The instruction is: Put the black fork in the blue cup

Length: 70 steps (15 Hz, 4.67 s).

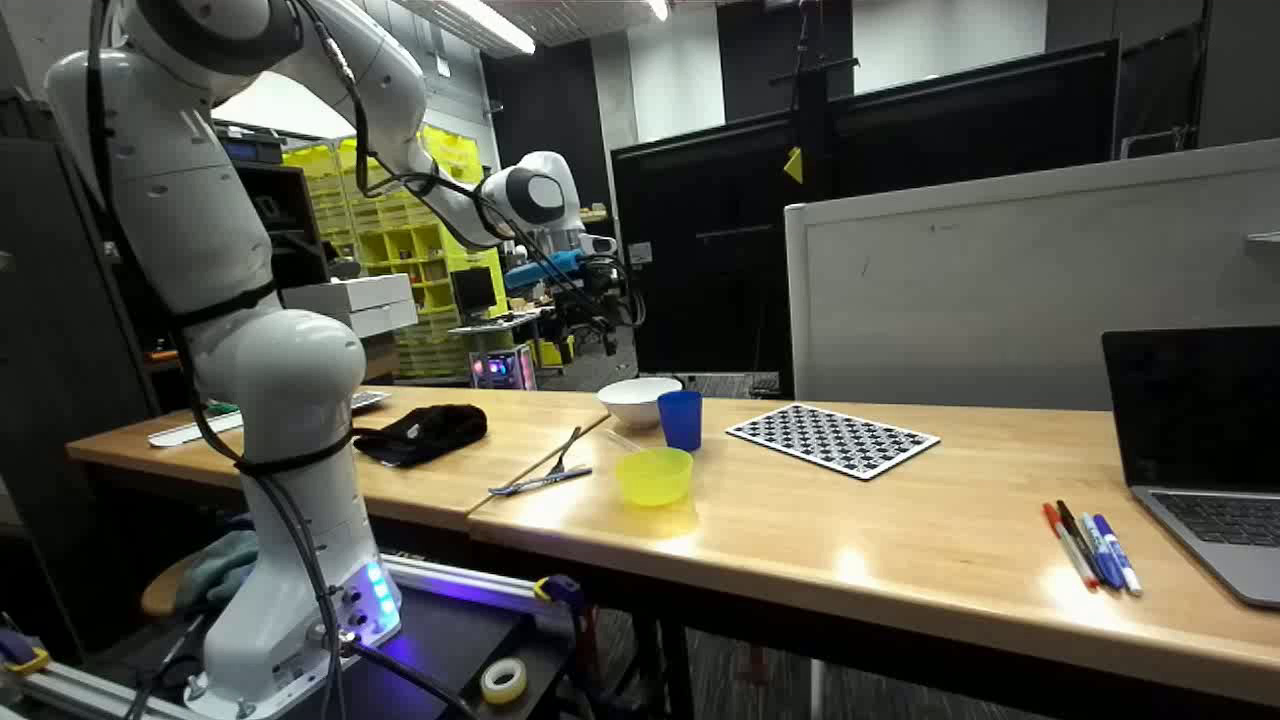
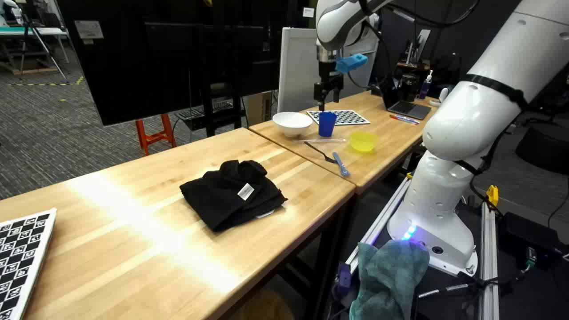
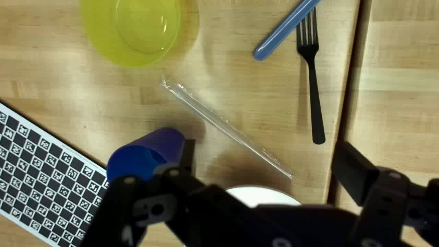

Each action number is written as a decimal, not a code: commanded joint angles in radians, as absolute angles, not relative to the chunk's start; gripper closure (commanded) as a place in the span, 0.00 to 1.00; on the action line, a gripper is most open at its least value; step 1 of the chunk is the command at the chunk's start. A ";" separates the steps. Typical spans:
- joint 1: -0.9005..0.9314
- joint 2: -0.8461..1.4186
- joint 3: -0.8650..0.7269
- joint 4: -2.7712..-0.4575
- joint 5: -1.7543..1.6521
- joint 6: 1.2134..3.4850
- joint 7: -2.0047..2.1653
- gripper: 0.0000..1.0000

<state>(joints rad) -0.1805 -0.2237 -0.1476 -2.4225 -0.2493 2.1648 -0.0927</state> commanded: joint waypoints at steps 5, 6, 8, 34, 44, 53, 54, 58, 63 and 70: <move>-0.177 -0.224 -0.151 -2.421 -0.250 2.163 -0.092 0.00; -0.177 -0.224 -0.151 -2.421 -0.250 2.163 -0.092 0.00; -0.177 -0.224 -0.151 -2.421 -0.250 2.163 -0.092 0.00; -0.107 -0.065 -0.116 -2.445 -0.021 2.137 0.022 0.00; -0.113 0.085 -0.117 -2.352 -0.005 2.098 -0.012 0.00; -0.132 0.250 -0.112 -2.237 -0.008 2.103 -0.118 0.00; -0.131 0.269 -0.110 -2.217 -0.010 2.098 -0.124 0.00; -0.129 0.347 -0.089 -2.137 0.003 2.090 -0.153 0.00; -0.128 0.406 -0.062 -2.091 0.010 2.082 -0.166 0.00; -0.134 0.401 -0.067 -2.075 0.003 2.033 -0.154 0.47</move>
<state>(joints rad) -0.1289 0.4010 -0.0714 -2.0792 -0.0119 2.0619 -0.1455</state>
